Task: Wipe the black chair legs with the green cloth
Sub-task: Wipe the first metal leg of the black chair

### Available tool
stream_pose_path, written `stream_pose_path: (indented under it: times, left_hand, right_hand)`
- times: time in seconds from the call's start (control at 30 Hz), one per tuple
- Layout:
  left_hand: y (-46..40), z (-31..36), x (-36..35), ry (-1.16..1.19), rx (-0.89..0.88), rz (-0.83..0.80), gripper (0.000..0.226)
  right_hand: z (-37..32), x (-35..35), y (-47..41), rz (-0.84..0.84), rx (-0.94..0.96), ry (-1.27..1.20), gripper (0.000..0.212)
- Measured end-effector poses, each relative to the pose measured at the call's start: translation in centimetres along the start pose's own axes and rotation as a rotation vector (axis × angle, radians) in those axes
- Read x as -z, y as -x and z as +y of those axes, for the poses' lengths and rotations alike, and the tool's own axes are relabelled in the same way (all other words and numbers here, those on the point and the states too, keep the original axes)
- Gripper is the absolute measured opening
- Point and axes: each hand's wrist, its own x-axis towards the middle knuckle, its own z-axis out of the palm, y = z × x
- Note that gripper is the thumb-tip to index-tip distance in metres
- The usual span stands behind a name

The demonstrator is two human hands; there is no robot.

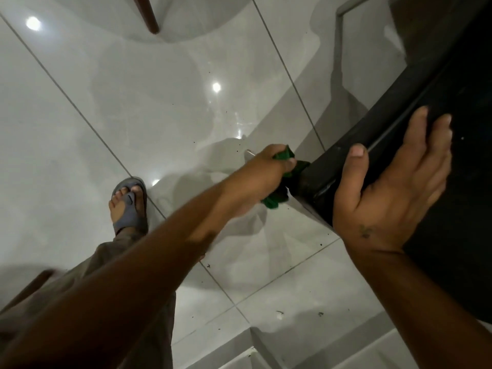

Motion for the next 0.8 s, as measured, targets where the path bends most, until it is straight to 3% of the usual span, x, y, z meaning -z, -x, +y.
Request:
stream_pose_path:
  times: [0.1, 0.3, 0.43, 0.53, 0.6, 0.73, 0.8]
  left_hand:
    - [2.8, -0.9, -1.2, 0.255, 0.029, 0.003, 0.053]
    - [-6.0, -1.4, 0.5, 0.359, 0.219, 0.149, 0.056]
    - [-10.9, -3.4, 3.1, 0.286, 0.325, 0.259, 0.031]
    - [-10.6, -2.7, 2.5, 0.23, 0.29, 0.279, 0.006]
    - [-8.7, -1.9, 1.4, 0.256, 0.22, 0.274, 0.006]
    - [-3.2, -1.7, -1.6, 0.282, 0.098, 0.252, 0.034]
    - [-1.5, -1.2, -3.0, 0.262, 0.079, 0.264, 0.037]
  right_hand:
    - [0.0, 0.0, -0.1, 0.007, 0.002, 0.004, 0.074]
    - [0.3, -0.4, -0.2, 0.018, 0.014, 0.023, 0.076]
    - [0.7, -0.6, -0.2, 0.024, 0.023, 0.019, 0.076]
    - [0.7, -0.7, -0.2, 0.035, 0.024, 0.034, 0.076]
    - [0.6, -0.7, -0.2, 0.035, 0.022, 0.043, 0.076]
    - [0.7, -0.7, -0.2, 0.013, 0.012, 0.056, 0.075]
    - [0.6, -0.5, -0.2, -0.008, -0.001, 0.074, 0.075]
